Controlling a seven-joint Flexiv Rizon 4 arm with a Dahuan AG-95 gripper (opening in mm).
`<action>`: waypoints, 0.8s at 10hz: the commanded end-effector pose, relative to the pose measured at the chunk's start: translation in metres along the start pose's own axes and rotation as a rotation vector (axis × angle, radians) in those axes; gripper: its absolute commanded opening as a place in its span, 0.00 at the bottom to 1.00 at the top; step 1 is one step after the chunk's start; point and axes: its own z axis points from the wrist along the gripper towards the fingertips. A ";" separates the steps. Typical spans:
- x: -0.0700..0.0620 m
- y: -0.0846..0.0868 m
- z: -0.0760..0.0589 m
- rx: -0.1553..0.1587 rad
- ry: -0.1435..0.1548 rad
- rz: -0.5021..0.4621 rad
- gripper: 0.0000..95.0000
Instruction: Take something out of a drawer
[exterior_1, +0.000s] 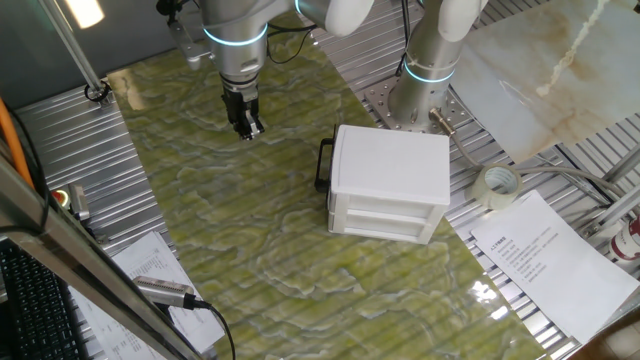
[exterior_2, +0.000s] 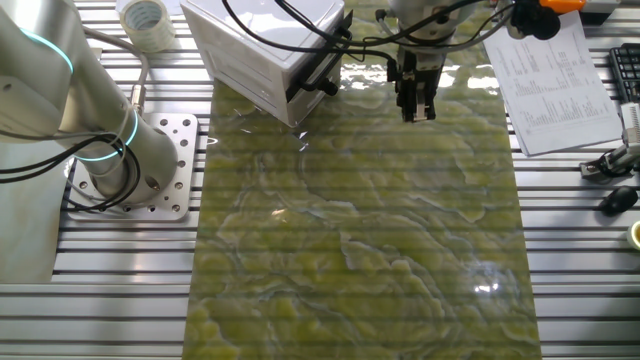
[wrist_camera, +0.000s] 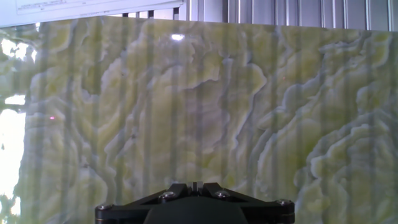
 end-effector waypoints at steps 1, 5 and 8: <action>0.000 0.000 0.000 0.000 0.001 -0.004 0.00; 0.000 0.000 0.000 0.000 0.002 -0.016 0.00; 0.000 0.000 0.000 -0.003 0.000 -0.018 0.00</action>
